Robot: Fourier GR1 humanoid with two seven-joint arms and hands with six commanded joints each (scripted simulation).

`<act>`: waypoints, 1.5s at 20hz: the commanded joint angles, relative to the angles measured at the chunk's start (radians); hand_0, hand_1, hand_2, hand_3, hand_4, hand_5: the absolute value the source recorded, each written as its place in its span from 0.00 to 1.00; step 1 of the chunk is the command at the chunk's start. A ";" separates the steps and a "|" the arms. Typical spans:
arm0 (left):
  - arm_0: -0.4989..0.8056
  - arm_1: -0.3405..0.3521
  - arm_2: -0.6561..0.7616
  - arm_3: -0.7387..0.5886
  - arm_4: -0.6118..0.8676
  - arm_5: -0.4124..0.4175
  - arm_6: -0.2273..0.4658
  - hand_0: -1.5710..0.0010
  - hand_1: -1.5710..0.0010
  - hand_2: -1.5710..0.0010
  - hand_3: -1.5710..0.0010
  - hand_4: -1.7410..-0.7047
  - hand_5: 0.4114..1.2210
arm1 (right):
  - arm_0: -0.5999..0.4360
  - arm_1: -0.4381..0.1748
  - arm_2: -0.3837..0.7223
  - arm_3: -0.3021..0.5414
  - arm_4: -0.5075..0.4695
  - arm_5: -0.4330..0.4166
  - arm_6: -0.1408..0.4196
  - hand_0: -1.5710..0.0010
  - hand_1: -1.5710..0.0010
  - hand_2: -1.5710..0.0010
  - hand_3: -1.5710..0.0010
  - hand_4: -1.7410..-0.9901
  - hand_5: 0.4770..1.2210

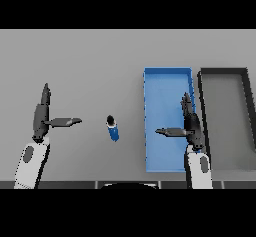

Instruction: Pick up the blue pipe and place it into the blue bin.

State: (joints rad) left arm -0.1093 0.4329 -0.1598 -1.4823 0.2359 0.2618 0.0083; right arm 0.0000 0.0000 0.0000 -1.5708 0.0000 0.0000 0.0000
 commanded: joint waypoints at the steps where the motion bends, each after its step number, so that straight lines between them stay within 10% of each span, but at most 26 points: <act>1: -0.001 -0.001 0.000 0.000 0.000 0.001 -0.004 1.00 1.00 1.00 1.00 0.75 0.22 | -0.001 -0.001 -0.001 0.000 -0.001 -0.001 0.001 1.00 1.00 1.00 1.00 0.71 0.20; 6: 0.002 -0.009 -0.007 -0.002 -0.008 0.007 -0.012 1.00 1.00 1.00 1.00 0.75 0.22 | -0.001 -0.008 -0.005 0.001 -0.003 0.003 -0.004 1.00 1.00 1.00 1.00 0.71 0.20; 8: 0.052 0.105 -0.041 0.004 -0.025 -0.154 -0.117 1.00 1.00 1.00 1.00 0.75 0.22 | 0.062 -0.114 0.043 -0.070 0.114 0.024 -0.126 1.00 1.00 1.00 1.00 0.72 0.20; 19: 0.100 0.228 -0.120 -0.066 0.002 -0.411 -0.180 1.00 1.00 1.00 1.00 0.69 0.17 | 0.092 -0.153 0.084 -0.119 0.175 0.039 -0.114 1.00 1.00 1.00 1.00 0.75 0.19; 30: 0.075 0.080 -0.334 -0.128 -0.111 -0.449 -0.053 1.00 1.00 1.00 1.00 0.57 0.05 | 0.089 -0.148 0.081 -0.123 0.169 0.041 -0.091 1.00 1.00 1.00 1.00 0.70 0.20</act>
State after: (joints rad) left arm -0.0349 0.5123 -0.4941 -1.6101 0.1244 -0.1873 -0.0414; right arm 0.0887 -0.1482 0.0807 -1.6941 0.1690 0.0405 -0.0884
